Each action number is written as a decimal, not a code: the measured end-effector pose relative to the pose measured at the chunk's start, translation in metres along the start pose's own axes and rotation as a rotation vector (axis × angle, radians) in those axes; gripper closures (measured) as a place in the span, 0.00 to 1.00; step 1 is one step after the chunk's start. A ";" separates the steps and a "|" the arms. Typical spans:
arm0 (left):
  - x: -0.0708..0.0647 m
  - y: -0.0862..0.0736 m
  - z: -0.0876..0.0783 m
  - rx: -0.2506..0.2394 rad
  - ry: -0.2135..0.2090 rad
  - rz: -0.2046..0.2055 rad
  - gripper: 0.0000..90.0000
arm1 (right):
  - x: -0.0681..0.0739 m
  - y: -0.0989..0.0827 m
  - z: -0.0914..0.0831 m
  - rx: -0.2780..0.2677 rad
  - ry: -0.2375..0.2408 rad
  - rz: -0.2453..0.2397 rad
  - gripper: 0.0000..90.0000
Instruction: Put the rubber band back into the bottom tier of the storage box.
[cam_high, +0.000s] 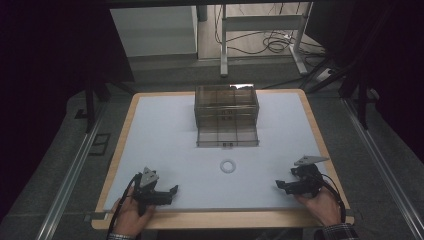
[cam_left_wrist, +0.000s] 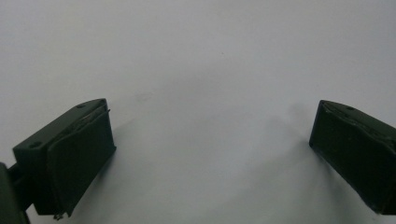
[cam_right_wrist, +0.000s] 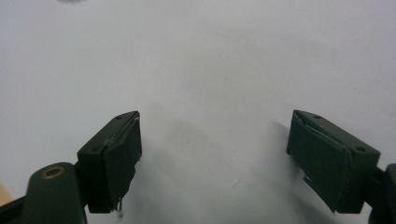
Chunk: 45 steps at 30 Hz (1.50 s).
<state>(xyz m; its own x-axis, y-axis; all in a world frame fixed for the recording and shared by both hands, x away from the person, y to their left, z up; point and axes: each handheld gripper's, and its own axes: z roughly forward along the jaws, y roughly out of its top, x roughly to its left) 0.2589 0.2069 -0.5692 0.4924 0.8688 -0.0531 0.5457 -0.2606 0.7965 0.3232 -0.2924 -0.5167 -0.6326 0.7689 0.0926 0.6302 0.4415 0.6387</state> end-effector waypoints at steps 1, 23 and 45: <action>0.000 0.000 0.000 0.000 0.000 0.000 0.00 | 0.000 0.002 0.001 0.018 0.009 -0.009 0.14; 0.000 0.000 0.000 0.001 0.000 0.001 0.00 | 0.017 0.002 0.009 0.058 -0.076 -0.107 0.08; 0.000 0.000 0.000 0.001 0.000 0.001 0.00 | 0.015 0.011 0.006 0.102 -0.097 -0.085 0.20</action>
<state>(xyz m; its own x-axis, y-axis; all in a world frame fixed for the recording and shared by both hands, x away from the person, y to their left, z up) 0.2590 0.2072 -0.5692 0.4932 0.8684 -0.0520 0.5457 -0.2622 0.7959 0.3230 -0.2729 -0.5130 -0.6421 0.7657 -0.0361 0.6219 0.5479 0.5596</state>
